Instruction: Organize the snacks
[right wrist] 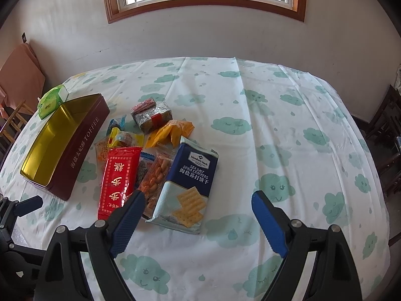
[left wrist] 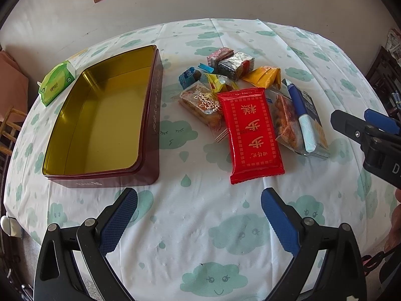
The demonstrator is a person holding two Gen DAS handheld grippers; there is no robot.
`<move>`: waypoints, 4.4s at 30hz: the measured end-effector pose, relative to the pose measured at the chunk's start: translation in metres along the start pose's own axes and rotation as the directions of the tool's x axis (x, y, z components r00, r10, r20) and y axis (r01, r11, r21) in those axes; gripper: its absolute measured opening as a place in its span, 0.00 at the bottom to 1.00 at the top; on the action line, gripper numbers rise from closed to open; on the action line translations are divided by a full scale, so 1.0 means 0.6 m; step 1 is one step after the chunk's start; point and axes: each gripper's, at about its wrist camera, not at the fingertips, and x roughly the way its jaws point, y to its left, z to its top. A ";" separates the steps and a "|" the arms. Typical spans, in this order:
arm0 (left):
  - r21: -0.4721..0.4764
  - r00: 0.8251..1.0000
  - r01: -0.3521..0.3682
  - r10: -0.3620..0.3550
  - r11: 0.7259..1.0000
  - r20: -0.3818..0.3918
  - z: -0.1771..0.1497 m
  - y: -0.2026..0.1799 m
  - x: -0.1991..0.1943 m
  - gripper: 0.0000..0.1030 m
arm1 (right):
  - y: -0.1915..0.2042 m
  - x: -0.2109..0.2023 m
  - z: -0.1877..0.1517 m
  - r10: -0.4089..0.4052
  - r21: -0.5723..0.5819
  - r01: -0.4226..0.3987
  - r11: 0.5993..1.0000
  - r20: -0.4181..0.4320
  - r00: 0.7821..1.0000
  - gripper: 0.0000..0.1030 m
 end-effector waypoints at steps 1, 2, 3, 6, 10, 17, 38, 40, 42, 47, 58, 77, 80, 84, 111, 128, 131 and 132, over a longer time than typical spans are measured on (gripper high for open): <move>0.000 1.000 0.000 0.000 1.000 -0.001 0.000 0.000 0.000 0.95 | 0.000 0.001 -0.001 0.000 0.002 0.000 1.000 -0.001 1.000 0.86; 0.000 1.000 0.000 0.000 1.000 -0.002 0.000 0.001 0.001 0.95 | 0.001 0.003 -0.001 0.002 0.004 -0.002 1.000 -0.002 1.000 0.86; -0.001 1.000 -0.001 0.001 1.000 -0.004 0.000 0.003 0.002 0.95 | 0.000 0.004 -0.002 0.008 0.009 -0.008 1.000 -0.004 1.000 0.86; -0.002 1.000 0.000 0.000 1.000 -0.006 0.002 0.006 0.006 0.94 | -0.003 0.011 -0.003 0.025 0.028 -0.024 0.999 -0.015 1.000 0.86; -0.002 1.000 -0.004 0.004 1.000 -0.009 0.004 0.007 0.009 0.94 | -0.002 0.018 -0.003 0.024 0.028 -0.023 0.999 -0.023 0.999 0.86; 0.005 1.000 -0.010 0.010 1.000 -0.018 0.009 0.000 0.014 0.94 | -0.002 0.029 0.000 0.029 0.036 -0.028 0.999 -0.034 0.999 0.86; 0.024 0.999 -0.022 0.023 0.999 -0.023 0.021 -0.013 0.035 0.91 | -0.013 0.108 0.016 -0.001 0.062 0.006 0.998 -0.091 0.996 0.86; 0.021 1.000 -0.016 0.016 1.000 -0.019 0.023 -0.013 0.035 0.91 | -0.017 0.112 0.016 -0.023 0.052 0.028 0.998 -0.091 0.996 0.86; 0.021 1.000 -0.011 0.012 1.000 -0.015 0.025 -0.013 0.035 0.91 | -0.022 0.117 0.014 -0.047 0.040 0.051 0.998 -0.094 0.994 0.84; 0.016 1.000 0.008 -0.008 1.000 -0.010 0.030 -0.014 0.036 0.90 | -0.044 0.132 0.009 -0.029 0.071 0.037 0.997 -0.113 0.993 0.79; 0.006 0.999 0.049 -0.049 0.999 -0.003 0.050 -0.024 0.038 0.86 | -0.027 0.147 0.007 -0.062 0.001 0.063 0.998 -0.090 0.994 0.64; -0.068 0.973 0.213 -0.218 0.975 -0.075 0.097 -0.035 0.088 0.63 | -0.076 0.129 -0.010 -0.081 0.037 0.083 0.996 -0.053 0.995 0.50; -0.073 0.968 0.230 -0.236 0.970 -0.083 0.102 -0.037 0.095 0.63 | -0.076 0.129 -0.011 -0.081 0.037 0.083 0.996 -0.050 0.995 0.50; -0.054 0.971 0.216 -0.221 0.975 -0.087 0.106 -0.046 0.102 0.61 | -0.076 0.129 -0.012 -0.081 0.038 0.083 0.996 -0.046 0.996 0.50; 0.027 0.968 0.250 -0.249 0.968 -0.020 0.095 -0.002 0.007 0.40 | -0.075 0.131 -0.010 -0.086 0.035 0.088 0.996 -0.058 0.995 0.51; -0.079 0.998 -0.064 0.064 0.995 -0.002 0.136 0.251 0.051 0.40 | -0.074 0.135 -0.007 -0.096 0.041 0.099 0.994 -0.071 0.993 0.51; -0.076 0.995 -0.097 0.094 0.992 -0.038 0.125 0.273 0.076 0.40 | -0.073 0.135 -0.007 -0.099 0.044 0.103 0.994 -0.074 0.992 0.51; -0.076 0.994 -0.098 0.094 0.992 -0.050 0.121 0.280 0.084 0.40 | -0.073 0.135 -0.007 -0.101 0.044 0.104 0.994 -0.074 0.992 0.51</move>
